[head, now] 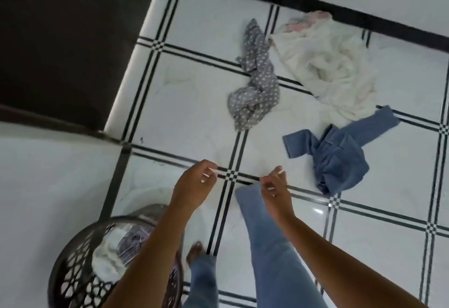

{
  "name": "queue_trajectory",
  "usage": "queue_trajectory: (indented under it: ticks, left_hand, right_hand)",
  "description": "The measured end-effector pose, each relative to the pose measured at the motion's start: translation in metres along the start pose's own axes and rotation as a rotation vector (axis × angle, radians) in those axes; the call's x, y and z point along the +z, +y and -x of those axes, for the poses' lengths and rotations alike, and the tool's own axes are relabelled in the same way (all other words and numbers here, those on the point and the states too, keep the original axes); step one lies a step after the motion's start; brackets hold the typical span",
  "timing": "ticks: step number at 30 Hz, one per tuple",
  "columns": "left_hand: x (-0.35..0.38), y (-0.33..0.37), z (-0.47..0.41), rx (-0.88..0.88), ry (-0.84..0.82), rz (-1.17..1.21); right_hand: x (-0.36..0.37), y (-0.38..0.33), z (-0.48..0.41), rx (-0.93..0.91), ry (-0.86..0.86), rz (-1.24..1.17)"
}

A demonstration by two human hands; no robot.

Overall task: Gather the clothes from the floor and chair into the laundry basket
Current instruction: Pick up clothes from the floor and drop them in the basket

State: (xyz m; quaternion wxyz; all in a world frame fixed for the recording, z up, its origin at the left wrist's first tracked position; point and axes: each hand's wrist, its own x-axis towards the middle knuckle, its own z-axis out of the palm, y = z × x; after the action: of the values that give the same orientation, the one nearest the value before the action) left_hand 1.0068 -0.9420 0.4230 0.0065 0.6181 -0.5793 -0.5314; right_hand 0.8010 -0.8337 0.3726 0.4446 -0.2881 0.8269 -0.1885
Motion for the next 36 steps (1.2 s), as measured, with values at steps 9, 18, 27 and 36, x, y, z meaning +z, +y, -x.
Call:
queue_trajectory:
  ticks: [9, 18, 27, 36]
  left_hand:
    - [0.12, 0.2, -0.154, 0.029, -0.221, -0.097]
    - [0.179, 0.346, -0.282, 0.162, -0.273, -0.147]
    - [0.198, 0.321, -0.442, 0.088, -0.106, -0.331]
    - [0.299, 0.187, -0.639, -0.228, -0.022, -0.797]
  right_hand:
    - [-0.176, -0.019, -0.171, 0.096, 0.114, -0.244]
    - [-0.311, -0.053, -0.309, 0.072, 0.248, -0.276]
    - [-0.274, 0.004, -0.426, 0.108, 0.167, -0.148]
    - [-0.185, 0.105, -0.646, -0.115, 0.396, 0.668]
